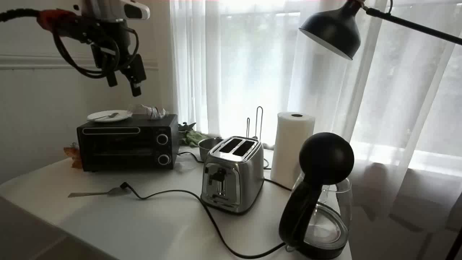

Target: Slide the toaster to the left of the table

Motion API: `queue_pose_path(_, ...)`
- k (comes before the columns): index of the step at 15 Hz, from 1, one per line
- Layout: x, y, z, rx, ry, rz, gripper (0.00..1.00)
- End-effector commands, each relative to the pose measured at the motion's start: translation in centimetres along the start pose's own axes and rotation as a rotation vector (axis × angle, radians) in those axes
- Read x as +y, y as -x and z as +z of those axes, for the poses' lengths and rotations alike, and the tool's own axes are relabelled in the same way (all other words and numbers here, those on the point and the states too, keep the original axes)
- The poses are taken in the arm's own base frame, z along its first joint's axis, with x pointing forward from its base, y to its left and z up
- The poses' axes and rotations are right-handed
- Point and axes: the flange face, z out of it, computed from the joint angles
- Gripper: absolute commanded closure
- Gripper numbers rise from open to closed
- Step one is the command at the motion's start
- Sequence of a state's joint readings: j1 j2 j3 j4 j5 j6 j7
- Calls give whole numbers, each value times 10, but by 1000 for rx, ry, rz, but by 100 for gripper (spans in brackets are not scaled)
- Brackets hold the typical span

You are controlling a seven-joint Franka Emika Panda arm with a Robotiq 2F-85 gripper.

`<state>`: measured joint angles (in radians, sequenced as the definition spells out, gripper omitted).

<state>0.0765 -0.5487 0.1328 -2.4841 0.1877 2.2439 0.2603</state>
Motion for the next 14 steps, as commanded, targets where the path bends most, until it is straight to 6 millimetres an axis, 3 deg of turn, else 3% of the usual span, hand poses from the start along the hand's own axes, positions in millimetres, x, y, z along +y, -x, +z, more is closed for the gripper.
queue_pose_path(1,0,0,0,0,0,0,0)
queue_pose_path(10,0,0,-1,0,0,0,0)
queue_pose_path(14,43,-22,5,6,73,62,0)
